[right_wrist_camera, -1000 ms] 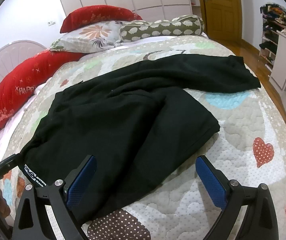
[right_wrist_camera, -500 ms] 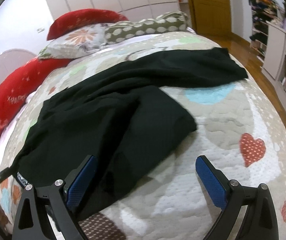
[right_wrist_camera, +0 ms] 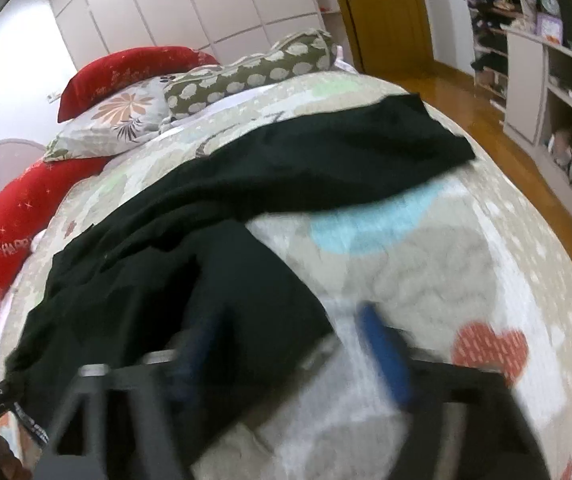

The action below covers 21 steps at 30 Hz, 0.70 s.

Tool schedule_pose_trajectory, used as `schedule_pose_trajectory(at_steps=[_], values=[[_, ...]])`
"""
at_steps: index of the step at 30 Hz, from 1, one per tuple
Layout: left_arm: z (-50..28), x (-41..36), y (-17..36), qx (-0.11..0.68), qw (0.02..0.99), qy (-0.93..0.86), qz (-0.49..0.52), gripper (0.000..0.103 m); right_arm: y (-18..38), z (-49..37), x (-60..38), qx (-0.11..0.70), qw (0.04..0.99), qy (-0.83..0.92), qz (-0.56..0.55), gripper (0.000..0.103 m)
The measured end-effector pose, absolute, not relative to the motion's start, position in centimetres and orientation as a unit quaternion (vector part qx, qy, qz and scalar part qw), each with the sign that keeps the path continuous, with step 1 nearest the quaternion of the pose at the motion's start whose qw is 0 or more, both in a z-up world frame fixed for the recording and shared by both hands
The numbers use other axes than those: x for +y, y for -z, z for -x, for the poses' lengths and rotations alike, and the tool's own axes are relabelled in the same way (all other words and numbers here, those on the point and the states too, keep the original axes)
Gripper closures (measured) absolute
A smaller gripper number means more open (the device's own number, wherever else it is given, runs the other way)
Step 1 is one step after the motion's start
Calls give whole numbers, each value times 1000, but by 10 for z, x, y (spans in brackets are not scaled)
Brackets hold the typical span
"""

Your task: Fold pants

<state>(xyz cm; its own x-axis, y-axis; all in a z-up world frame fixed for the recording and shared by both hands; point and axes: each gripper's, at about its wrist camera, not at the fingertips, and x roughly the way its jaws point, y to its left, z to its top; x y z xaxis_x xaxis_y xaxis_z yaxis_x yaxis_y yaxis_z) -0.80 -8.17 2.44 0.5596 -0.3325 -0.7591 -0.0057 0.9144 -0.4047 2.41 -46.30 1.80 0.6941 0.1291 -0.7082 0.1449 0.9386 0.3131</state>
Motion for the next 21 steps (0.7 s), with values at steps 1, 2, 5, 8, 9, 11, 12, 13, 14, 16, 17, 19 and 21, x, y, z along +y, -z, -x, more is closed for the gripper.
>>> schedule_pose_trajectory(at_steps=[1, 2, 5, 8, 9, 11, 12, 13, 14, 16, 17, 19, 21], values=[[4, -85, -22, 465, 861, 97, 184, 67, -19, -28, -461, 391, 903, -4, -177, 71], [-1, -87, -18, 472, 854, 104, 192, 76, -22, -29, -459, 389, 905, -10, -175, 85], [1, -87, -23, 468, 855, 114, 190, 84, -39, -17, -459, 373, 911, -32, -175, 90], [15, -76, -46, 442, 871, 115, 182, 86, -70, 16, -470, 340, 925, -30, -166, 91], [20, -70, -54, 434, 874, 118, 183, 87, -81, 30, -475, 330, 930, -29, -159, 91], [32, -58, -68, 418, 882, 120, 182, 87, -101, 59, -486, 311, 939, -18, -148, 91], [38, -53, -73, 413, 885, 121, 180, 87, -108, 74, -492, 306, 941, -9, -144, 91], [43, -49, -75, 411, 885, 124, 178, 87, -112, 90, -500, 305, 941, 0, -143, 91], [49, -46, -74, 412, 883, 134, 180, 86, -112, 100, -505, 310, 940, 3, -145, 90], [56, -47, -65, 425, 879, 135, 170, 86, -96, 114, -511, 355, 924, 1, -144, 89], [59, -50, -56, 435, 879, 120, 153, 86, -83, 115, -511, 391, 911, 9, -131, 83], [64, -55, -39, 455, 874, 104, 138, 86, -58, 123, -517, 448, 887, 42, -100, 81], [70, -53, -27, 462, 869, 96, 149, 86, -50, 138, -534, 451, 882, 52, -126, 74]])
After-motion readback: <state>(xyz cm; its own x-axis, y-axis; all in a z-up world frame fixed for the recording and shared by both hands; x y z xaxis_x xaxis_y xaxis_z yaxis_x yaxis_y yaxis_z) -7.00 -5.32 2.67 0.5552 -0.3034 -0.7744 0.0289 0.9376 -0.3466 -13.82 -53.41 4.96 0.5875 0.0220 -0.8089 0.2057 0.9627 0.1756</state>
